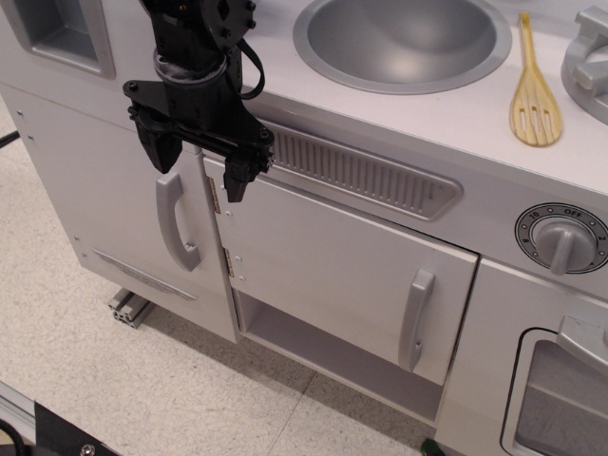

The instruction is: Open cabinet

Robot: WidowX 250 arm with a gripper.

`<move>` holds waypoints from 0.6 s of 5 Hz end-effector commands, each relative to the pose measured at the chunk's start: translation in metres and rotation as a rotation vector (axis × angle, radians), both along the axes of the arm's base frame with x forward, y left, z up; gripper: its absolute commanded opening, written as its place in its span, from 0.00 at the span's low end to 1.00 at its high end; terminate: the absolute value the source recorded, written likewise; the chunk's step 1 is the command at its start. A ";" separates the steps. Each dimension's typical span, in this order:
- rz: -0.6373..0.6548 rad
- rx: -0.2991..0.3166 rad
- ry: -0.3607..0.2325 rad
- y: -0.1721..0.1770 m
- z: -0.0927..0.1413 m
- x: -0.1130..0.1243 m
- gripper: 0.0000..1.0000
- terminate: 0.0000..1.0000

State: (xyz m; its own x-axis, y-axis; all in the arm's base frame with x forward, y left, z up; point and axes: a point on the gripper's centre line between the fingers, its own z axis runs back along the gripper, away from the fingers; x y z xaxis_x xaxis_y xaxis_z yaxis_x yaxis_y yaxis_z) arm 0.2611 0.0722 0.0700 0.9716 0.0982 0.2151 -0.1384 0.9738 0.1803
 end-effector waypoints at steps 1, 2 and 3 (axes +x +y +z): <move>0.000 0.000 0.000 0.000 0.000 0.000 1.00 0.00; -0.065 -0.029 0.021 -0.033 -0.025 -0.010 1.00 0.00; -0.129 -0.026 -0.043 -0.063 -0.049 -0.011 1.00 0.00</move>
